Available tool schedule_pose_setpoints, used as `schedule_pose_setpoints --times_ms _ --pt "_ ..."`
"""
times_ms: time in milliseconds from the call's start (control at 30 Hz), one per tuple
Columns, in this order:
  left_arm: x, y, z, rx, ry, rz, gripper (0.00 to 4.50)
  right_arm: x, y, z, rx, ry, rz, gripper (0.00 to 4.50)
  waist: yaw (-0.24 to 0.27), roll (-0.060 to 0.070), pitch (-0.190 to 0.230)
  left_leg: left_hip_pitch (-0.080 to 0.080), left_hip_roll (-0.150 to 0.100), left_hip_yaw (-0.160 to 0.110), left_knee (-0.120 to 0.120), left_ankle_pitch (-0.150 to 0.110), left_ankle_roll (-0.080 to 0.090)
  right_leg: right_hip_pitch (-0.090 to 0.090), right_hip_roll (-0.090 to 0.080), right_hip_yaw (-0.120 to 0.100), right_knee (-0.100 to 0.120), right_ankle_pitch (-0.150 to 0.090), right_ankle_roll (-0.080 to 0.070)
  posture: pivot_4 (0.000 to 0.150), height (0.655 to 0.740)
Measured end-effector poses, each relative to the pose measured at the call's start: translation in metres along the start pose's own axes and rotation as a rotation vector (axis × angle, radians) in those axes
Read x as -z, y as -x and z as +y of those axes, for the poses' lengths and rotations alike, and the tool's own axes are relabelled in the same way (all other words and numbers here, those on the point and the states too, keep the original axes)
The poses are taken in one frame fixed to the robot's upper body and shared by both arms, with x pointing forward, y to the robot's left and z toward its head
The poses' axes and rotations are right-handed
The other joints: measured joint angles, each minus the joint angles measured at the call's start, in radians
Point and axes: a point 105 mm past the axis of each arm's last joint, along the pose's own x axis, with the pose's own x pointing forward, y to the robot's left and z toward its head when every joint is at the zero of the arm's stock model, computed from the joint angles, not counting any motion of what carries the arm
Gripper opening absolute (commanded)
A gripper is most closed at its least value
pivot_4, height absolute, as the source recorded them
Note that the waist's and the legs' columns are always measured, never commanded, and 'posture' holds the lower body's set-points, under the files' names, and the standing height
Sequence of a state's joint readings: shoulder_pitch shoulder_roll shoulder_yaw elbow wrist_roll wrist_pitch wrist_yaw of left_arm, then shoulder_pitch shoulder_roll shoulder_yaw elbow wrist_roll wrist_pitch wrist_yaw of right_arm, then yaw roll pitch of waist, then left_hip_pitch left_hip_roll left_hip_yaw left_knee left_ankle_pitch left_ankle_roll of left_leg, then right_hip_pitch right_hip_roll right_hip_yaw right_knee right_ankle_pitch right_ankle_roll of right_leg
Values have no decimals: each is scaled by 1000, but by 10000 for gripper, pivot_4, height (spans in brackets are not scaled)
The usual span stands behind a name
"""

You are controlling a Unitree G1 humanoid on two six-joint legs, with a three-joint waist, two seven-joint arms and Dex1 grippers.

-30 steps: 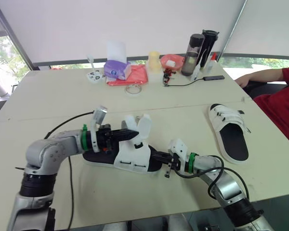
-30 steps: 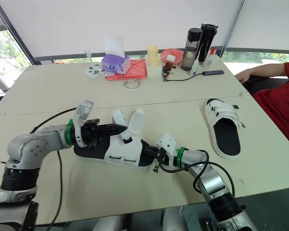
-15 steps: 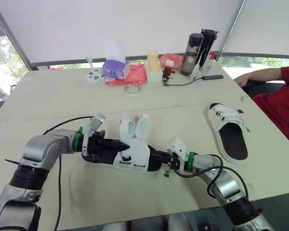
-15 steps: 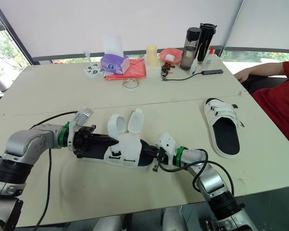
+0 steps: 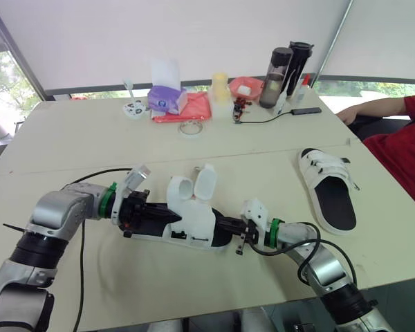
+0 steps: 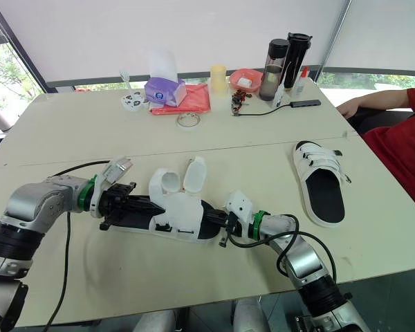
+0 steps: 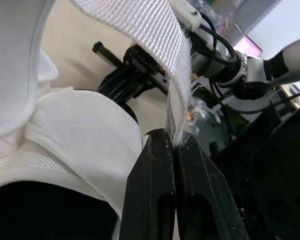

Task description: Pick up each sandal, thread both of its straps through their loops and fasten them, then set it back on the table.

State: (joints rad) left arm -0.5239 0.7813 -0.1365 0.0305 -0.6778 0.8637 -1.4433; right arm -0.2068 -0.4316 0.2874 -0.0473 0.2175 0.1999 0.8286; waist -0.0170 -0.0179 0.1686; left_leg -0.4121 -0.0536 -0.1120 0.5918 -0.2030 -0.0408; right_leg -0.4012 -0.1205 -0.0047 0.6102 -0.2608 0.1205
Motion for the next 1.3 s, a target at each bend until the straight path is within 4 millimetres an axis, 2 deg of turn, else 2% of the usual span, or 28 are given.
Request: schedule_pose_setpoints --times_ms 133,300,667,833,1000,1300 --pt "3 0 0 3 -19 28 574 0 0 0 -1 1 0 0 0 0 0 0 0 0 0 0 0 0 0 0 0 0 0 1500 7400" --pt "17 -3 7 -28 -152 153 574 0 0 0 0 1 0 0 1 0 0 0 0 0 0 0 0 0 -1 0 0 0 0 1500 7400" --pt "15 -6 8 -33 -309 207 574 0 0 0 1 0 0 0 0 1 0 0 0 0 -1 0 0 0 -1 0 0 0 0 1500 7400" --pt "15 -9 4 -26 -328 219 574 0 0 0 2 0 0 0 1 1 0 0 0 0 -1 0 0 0 -1 0 0 0 0 1500 7400" --pt "19 -12 -3 -3 -208 189 574 0 0 0 3 0 -2 0 0 1 0 -1 0 0 0 0 0 -1 0 0 0 0 0 1500 7400" --pt "24 -12 5 -59 -322 261 574 -1 -1 0 2 1 -3 0 1 1 0 -1 0 0 -1 0 0 -2 0 0 0 0 0 1500 7400"
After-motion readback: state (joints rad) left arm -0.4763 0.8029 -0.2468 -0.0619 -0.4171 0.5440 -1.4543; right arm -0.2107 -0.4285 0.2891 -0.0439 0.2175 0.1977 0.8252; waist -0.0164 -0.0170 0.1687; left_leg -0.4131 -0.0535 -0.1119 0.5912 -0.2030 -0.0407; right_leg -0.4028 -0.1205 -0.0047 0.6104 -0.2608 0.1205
